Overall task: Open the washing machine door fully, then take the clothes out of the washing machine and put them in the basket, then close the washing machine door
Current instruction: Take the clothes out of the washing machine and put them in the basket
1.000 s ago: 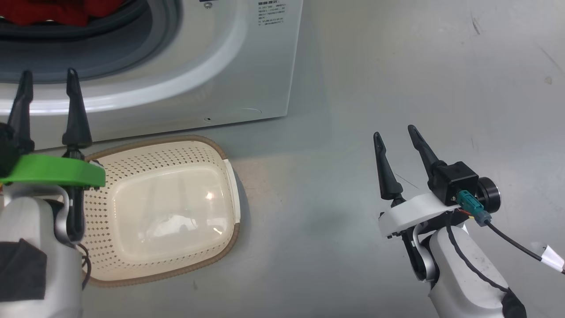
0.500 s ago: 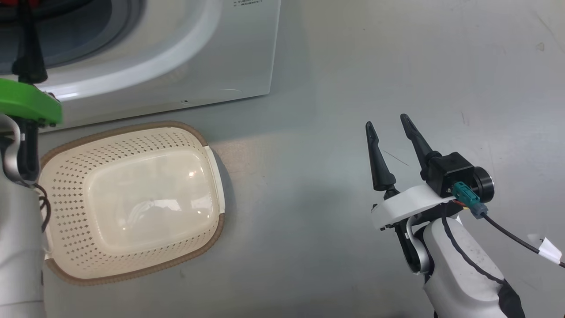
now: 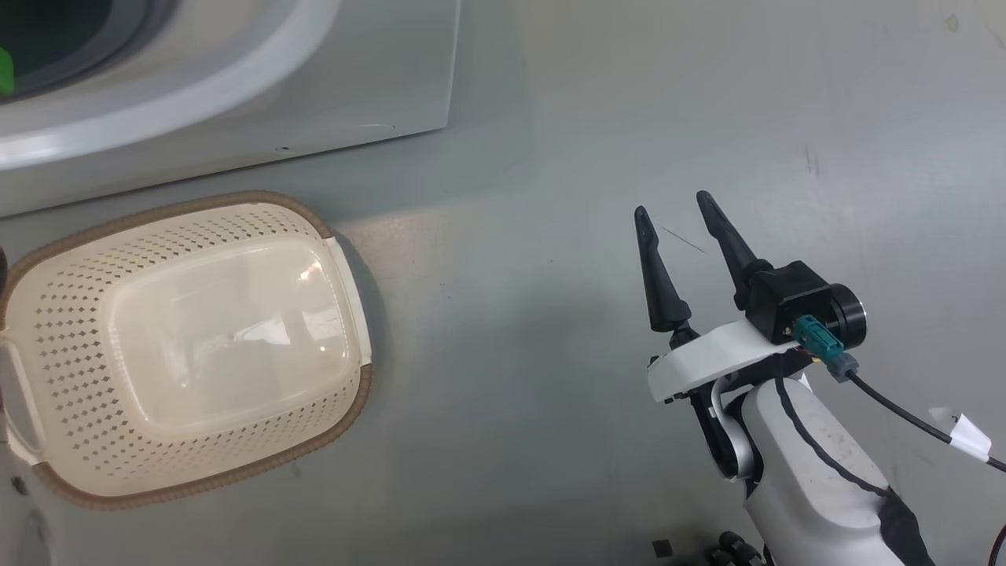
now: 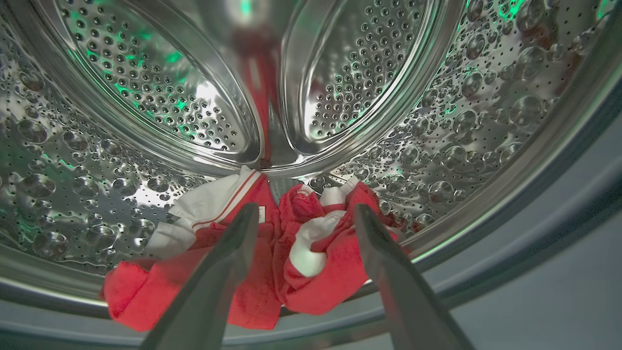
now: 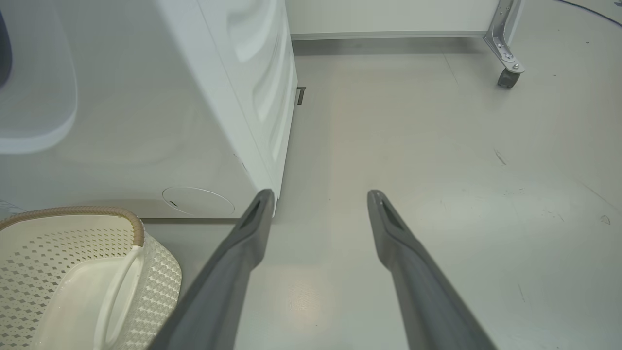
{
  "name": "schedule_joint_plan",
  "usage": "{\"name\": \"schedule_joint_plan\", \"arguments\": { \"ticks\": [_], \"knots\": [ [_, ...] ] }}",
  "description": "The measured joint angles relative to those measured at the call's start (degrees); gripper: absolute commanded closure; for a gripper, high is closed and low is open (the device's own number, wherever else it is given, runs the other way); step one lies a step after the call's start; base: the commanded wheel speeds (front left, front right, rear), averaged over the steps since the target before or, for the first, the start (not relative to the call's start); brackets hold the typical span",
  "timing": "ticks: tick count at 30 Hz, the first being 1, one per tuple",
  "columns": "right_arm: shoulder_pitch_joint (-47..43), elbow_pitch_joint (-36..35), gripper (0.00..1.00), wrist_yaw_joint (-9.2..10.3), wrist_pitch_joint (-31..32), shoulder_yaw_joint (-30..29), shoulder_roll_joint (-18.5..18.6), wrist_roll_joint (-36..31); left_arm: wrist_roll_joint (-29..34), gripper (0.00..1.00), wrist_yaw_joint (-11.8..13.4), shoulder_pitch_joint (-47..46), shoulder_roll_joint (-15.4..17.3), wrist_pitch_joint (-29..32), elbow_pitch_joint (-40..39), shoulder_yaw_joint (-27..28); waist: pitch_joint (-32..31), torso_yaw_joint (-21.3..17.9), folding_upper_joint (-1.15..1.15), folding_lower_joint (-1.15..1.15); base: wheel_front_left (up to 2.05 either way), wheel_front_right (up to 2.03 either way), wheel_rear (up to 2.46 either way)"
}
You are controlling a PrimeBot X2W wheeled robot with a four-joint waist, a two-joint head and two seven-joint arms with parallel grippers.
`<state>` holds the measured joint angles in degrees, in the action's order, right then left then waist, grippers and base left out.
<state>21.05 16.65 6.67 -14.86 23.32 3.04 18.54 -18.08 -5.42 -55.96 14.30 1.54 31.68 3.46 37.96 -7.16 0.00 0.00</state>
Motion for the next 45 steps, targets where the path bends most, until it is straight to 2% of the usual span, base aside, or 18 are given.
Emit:
{"name": "schedule_joint_plan", "arguments": {
  "ticks": [10, 17, 23, 34, 41, 42, 43, 44, 45],
  "knots": [
    [1.06, -0.22, 0.0, 0.05, 0.0, 3.11, 0.0, 1.96, -1.14, 0.0, 0.0, -5.98, 0.69, 4.8, 5.03, 0.56, 2.62, -2.6, 0.0, 0.0, 0.0, 0.0, 0.0],
    [1.07, -0.34, 0.0, 0.11, 0.0, 4.35, -0.02, 3.14, -0.75, 0.0, 0.01, -9.57, 4.08, 7.53, 7.2, 0.98, 4.28, -4.78, 0.0, 0.0, 0.0, 0.0, 0.0],
    [1.13, -1.01, 0.0, 0.12, 0.0, 5.17, -0.03, 3.7, -0.97, 0.0, 0.02, -11.96, 4.57, 10.06, 9.28, 1.13, 6.03, -6.32, 0.0, 0.0, 0.0, 0.0, 0.0],
    [2.18, -1.97, 0.0, 0.18, 0.0, 5.24, -0.09, 5.65, 0.02, 0.0, 0.53, -14.4, 6.76, 10.98, 11.73, 0.64, 8.98, -8.24, 0.0, 0.0, 0.0, 0.0, 0.0],
    [2.8, -1.89, 0.0, 0.54, 0.0, 5.25, -0.12, 5.91, 0.1, 0.0, 0.66, -15.27, 6.81, 10.95, 13.17, 0.42, 9.34, -8.25, 0.0, 0.0, 0.0, 0.0, 0.0],
    [3.07, -1.87, 0.0, 0.54, 0.0, 5.23, -0.12, 5.91, 0.13, 0.13, 0.66, -15.42, 6.82, 10.89, 13.41, 0.3, 9.35, -8.22, 0.0, 0.0, 0.0, 0.0, 0.0],
    [3.31, -1.83, 0.0, 0.54, 0.0, 5.09, -0.15, 5.91, 0.22, 0.31, 0.66, -15.46, 6.81, 10.36, 13.67, 0.03, 9.33, -8.18, 0.0, 0.0, 0.0, 0.0, 0.0],
    [3.42, -1.72, 0.0, 0.54, 0.0, 4.83, -0.18, 5.91, 0.67, 1.0, 0.65, -15.46, 6.71, 9.73, 13.91, -0.35, 9.25, -8.12, 0.0, 0.0, 0.0, 0.0, 0.0],
    [3.43, -1.56, 0.0, 0.54, 0.0, 4.61, -0.18, 5.91, 1.0, 1.0, 0.65, -15.46, 6.48, 9.38, 14.18, -0.56, 9.14, -8.03, 0.0, 0.0, 0.0, 0.0, 0.0]
  ]
}}
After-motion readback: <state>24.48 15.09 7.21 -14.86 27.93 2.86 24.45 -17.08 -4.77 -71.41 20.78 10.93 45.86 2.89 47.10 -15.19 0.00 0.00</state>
